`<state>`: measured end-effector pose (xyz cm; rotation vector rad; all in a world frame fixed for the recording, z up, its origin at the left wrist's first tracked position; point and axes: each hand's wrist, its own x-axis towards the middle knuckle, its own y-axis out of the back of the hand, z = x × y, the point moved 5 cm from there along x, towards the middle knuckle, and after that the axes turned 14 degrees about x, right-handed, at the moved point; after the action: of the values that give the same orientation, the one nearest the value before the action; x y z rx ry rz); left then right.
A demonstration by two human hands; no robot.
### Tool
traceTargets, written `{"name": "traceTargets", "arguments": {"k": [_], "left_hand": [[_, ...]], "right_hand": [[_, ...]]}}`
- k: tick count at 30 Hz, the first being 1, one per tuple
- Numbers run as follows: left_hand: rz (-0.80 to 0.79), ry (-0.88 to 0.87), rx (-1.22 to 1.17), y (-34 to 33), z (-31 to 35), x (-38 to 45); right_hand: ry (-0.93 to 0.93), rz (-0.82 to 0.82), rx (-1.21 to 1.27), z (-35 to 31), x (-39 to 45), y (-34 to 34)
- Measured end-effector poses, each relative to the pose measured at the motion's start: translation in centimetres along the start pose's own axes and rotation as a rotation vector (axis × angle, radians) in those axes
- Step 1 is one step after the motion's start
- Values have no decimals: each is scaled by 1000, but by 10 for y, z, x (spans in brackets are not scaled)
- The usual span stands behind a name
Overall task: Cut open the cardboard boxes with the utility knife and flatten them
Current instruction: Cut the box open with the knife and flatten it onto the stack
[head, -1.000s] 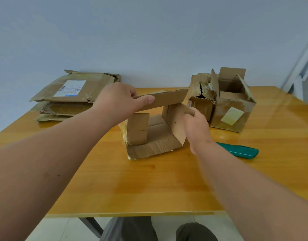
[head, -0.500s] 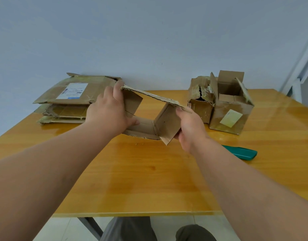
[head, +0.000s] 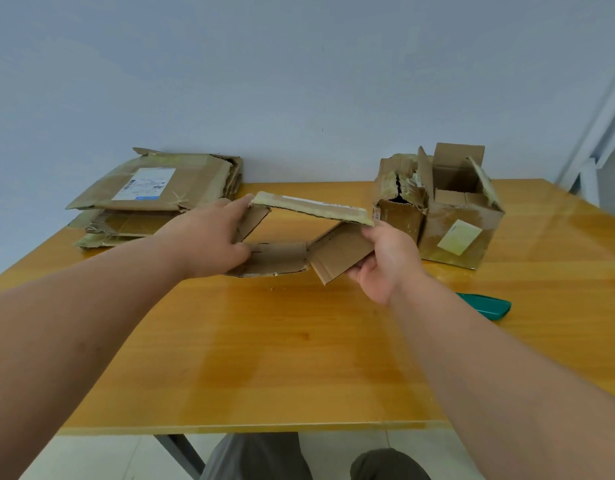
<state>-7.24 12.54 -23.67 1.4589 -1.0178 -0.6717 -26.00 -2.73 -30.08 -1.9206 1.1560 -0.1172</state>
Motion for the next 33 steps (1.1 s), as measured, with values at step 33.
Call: {"name": "traceTargets", "arguments": {"k": [33], "left_hand": [[-283,-11,215,-58,33,-40]], "right_hand": [[541,-331,-1966,34,-26,1]]}}
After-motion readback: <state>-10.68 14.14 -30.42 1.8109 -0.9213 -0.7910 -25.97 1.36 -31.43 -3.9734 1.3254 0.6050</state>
